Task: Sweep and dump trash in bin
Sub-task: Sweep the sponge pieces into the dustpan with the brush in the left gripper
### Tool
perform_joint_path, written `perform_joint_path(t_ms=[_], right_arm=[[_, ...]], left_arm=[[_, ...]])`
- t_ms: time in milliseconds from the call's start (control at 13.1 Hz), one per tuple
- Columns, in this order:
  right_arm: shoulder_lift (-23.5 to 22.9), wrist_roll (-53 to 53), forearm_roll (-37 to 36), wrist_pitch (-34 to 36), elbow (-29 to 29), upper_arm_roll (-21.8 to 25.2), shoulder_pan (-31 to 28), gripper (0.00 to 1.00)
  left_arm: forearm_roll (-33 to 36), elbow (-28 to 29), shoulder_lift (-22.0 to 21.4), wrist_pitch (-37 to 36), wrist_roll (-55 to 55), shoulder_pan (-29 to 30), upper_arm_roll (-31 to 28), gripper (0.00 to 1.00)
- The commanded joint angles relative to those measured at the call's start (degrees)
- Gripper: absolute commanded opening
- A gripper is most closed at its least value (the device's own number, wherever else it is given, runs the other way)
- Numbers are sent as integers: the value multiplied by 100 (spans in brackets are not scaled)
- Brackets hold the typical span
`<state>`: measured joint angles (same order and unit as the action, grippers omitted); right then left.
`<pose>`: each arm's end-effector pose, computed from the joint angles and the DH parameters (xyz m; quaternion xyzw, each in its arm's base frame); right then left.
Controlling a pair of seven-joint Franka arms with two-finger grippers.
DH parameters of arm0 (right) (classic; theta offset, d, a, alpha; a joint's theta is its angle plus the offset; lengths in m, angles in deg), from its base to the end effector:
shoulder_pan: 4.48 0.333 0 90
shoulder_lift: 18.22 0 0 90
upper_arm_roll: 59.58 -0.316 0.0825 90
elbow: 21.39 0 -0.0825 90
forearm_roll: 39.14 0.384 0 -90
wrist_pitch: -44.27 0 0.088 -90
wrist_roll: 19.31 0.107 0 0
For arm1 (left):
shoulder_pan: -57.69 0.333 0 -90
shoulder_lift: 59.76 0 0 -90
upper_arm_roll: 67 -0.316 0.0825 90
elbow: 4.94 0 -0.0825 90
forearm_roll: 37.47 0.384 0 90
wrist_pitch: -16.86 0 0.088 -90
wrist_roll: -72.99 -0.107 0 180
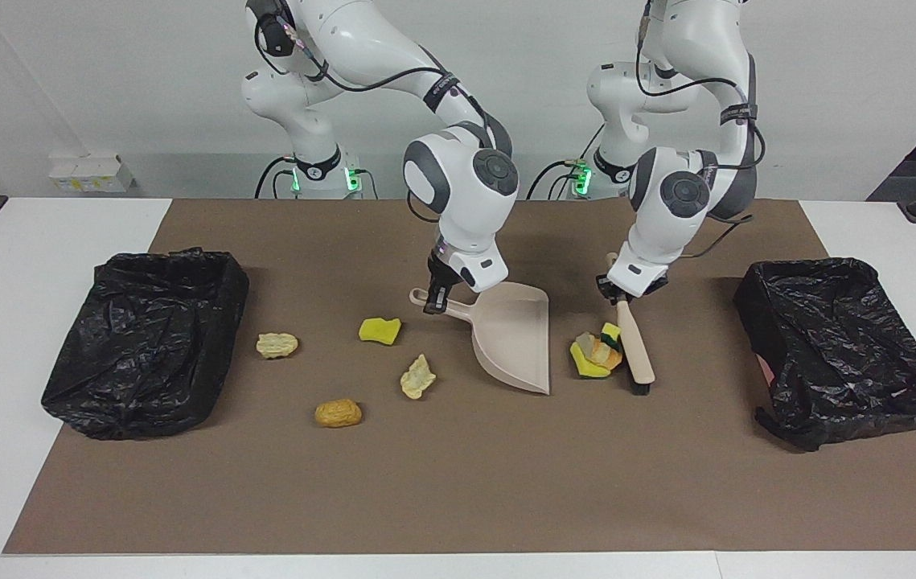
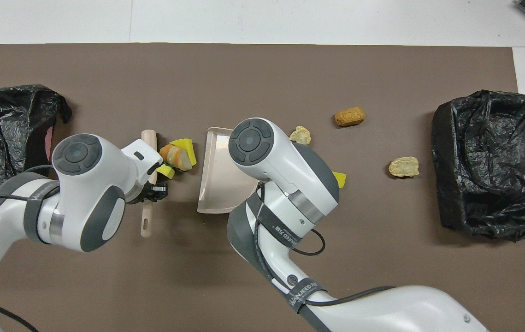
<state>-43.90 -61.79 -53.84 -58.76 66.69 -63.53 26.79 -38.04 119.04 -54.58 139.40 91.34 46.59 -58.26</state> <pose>0.5578 0.3602 0.3838 0.7464 0.6504 -0.0986 0.1003 0.5038 -0.1817 0.3459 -0.9982 0.0102 0.0576 0.0084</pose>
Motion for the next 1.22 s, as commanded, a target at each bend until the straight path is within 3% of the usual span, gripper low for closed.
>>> perform_joint_path(t_ms=[0,229,459,841,1147], right_arm=[[-60,-146,-59,-375,16,-19,72,0],[-113,-111,-50,-464,43,-19,63,0],[-131,-155,-50,-491,43,-19,29,0],[-122,-471,-6,-614,-10,-19,-173,0],[62,-795,29,-561,-19,-27,-375,0]], left_arm=[[-267,144,-79,192,54,-436,-66,0],[-611,56,-79,175,-24,-867,-66,0],[-830,-76,-122,61,80,-895,-74,0],[-814,-383,-536,-404,468,-789,-127,0],[-778,-612,-1062,-1318,494,-622,-136,0]])
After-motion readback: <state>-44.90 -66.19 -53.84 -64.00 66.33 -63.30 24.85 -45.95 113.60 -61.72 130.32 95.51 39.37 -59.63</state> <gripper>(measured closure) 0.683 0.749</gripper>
